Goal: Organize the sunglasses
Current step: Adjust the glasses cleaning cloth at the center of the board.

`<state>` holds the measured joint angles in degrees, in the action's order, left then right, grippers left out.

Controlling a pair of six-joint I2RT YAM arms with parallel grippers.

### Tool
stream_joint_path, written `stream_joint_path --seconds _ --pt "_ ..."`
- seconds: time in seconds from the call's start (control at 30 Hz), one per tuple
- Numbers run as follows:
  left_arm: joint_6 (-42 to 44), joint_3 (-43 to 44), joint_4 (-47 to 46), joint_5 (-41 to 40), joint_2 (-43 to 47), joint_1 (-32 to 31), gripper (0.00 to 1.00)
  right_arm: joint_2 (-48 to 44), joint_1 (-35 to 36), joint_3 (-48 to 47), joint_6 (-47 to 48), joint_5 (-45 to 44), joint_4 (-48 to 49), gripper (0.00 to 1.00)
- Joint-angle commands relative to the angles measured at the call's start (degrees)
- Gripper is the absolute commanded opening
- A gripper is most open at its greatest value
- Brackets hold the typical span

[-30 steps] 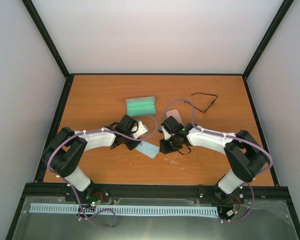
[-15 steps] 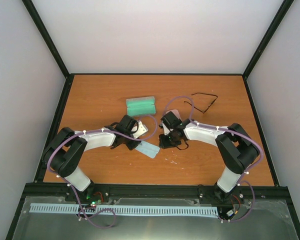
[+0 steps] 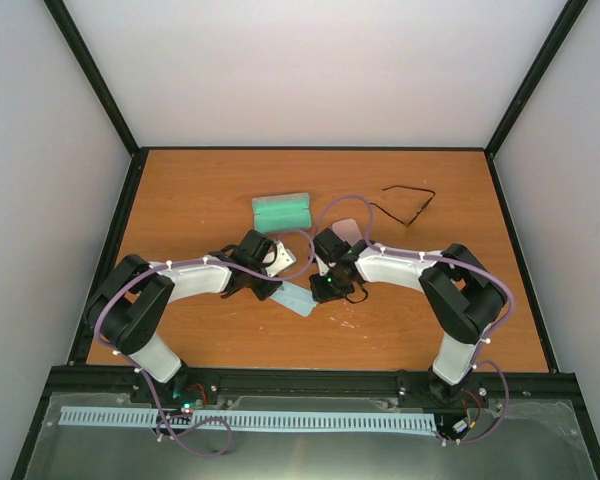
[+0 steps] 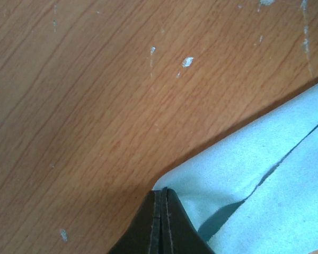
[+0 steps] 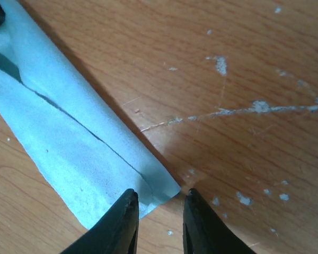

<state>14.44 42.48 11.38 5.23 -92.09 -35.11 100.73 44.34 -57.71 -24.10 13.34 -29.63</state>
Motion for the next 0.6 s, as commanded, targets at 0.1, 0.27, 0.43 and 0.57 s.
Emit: stream_joint_path --seconds 0.1,0.27,0.43,0.57 --pt "-0.77 -0.47 1.11 -2.24 -0.05 0.04 0.01 3.79 1.4 -1.6 -0.51 -1.91 -2.16 0.11" --pt "-0.68 -0.66 0.98 -2.42 0.43 0.07 0.01 3.38 1.45 -1.43 -1.0 -2.06 -1.09 0.03" --pt "-0.9 -0.39 1.03 -2.37 2.78 0.04 0.0 0.18 1.3 -1.12 -1.39 -2.97 0.96 0.03" --pt "-0.85 -0.7 0.47 -2.1 5.26 0.05 0.01 -2.04 0.84 -1.1 -1.3 -3.66 2.83 0.03"
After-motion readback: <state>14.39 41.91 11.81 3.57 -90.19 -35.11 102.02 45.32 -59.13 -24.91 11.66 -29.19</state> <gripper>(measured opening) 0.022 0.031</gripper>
